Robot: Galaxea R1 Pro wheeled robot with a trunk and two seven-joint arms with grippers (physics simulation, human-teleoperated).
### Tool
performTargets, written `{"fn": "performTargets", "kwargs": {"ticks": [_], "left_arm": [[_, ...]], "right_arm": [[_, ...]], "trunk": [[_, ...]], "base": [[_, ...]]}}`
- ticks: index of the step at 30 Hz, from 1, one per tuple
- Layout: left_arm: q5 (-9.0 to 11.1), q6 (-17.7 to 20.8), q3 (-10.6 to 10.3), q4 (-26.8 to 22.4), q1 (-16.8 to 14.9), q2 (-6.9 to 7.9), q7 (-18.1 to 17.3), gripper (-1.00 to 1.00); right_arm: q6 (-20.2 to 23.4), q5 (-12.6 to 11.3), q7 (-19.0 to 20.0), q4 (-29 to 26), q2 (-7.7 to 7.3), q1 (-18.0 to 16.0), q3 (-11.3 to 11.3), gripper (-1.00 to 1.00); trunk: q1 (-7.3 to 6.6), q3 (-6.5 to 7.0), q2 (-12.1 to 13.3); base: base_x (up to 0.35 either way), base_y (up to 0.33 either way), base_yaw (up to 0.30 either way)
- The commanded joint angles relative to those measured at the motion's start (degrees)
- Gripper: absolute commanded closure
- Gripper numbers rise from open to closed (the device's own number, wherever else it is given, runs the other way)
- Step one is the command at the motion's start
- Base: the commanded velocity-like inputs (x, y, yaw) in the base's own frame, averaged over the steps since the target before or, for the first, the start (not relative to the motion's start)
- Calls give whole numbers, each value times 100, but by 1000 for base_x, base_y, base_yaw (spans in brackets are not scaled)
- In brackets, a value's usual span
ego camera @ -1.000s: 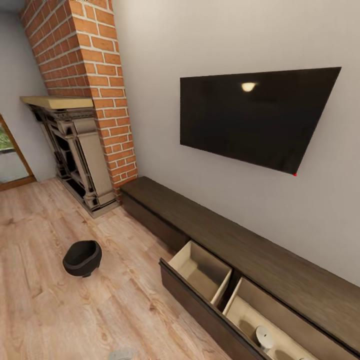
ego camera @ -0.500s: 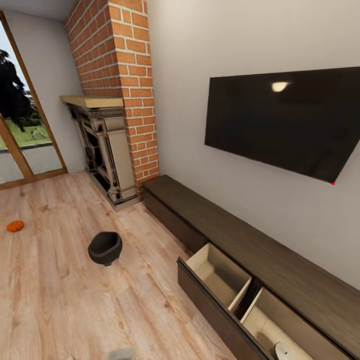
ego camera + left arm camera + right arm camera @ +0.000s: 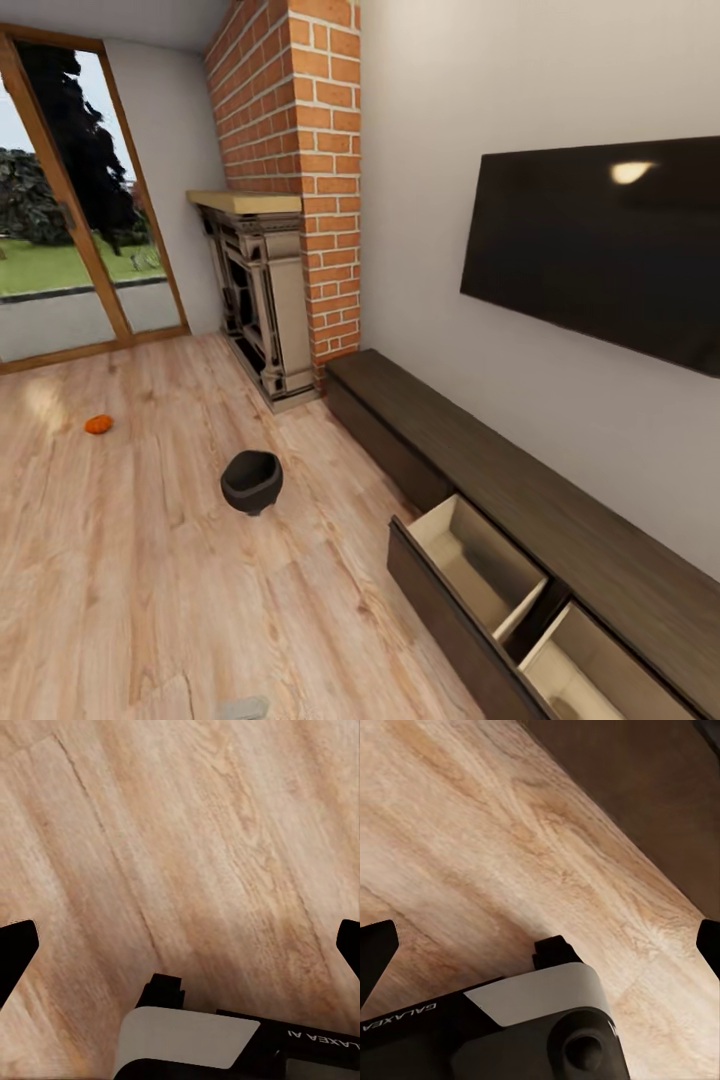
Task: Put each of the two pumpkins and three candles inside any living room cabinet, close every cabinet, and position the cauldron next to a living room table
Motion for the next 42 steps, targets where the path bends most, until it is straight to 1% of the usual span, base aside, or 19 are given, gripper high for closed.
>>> {"fn": "performTargets", "kwargs": {"ticks": [1,16,42], "left_arm": [[51,-7,-49,2,-4,-2,21,-100],[51,-7,-49,1,-4,-2,26,-100],[51,-15,-49,2,-4,-10,26,-100]], "right_arm": [[53,-22,-45,-16,-1,0,49,-100],[88,-29,-55,-16,11,0,49,-100],[96,-29,-52,-16,22,0,49,-100]], "trunk": [[0,-6,-4],[0,-6,-4],[0,-6,-4]], "base": [[0,0,291],[-5,0,291],[-86,0,291]]}}
